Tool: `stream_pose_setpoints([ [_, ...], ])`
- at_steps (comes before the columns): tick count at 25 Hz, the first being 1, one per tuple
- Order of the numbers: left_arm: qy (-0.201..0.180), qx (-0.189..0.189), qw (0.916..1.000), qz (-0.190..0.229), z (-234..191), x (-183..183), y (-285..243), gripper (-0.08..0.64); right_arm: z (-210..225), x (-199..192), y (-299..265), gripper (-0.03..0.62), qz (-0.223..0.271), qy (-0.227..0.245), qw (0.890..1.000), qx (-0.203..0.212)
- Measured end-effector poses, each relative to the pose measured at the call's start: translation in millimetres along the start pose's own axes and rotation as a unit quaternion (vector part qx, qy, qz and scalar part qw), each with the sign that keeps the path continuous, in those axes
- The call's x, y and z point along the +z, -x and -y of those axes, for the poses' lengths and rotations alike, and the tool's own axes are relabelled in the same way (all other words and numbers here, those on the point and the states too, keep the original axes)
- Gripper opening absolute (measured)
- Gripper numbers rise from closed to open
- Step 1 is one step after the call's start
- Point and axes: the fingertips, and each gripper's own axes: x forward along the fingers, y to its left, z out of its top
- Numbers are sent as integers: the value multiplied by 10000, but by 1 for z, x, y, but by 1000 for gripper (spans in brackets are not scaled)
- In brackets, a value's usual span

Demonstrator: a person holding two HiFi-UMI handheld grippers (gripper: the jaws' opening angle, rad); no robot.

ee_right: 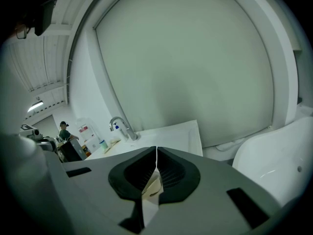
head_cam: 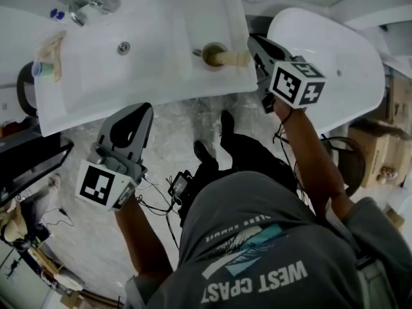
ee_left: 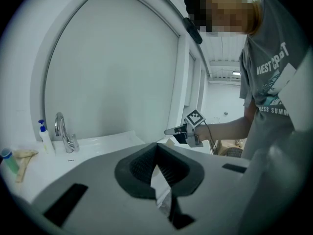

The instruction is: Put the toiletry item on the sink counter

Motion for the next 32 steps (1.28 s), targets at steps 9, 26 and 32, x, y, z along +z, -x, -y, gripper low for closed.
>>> stream_pose_setpoints([
  [9, 6, 16, 10000, -3, 5, -3, -4, 2, 6, 4, 3, 32, 83, 54, 9999, -38],
  [26, -453, -3, 9979, 452, 38, 24, 44, 2, -28, 41, 77, 32, 697, 672, 9950, -265],
  [32, -614, -82, 9963, 593, 54, 32, 67, 2, -67, 65, 125, 32, 1089, 1416, 9830, -421],
])
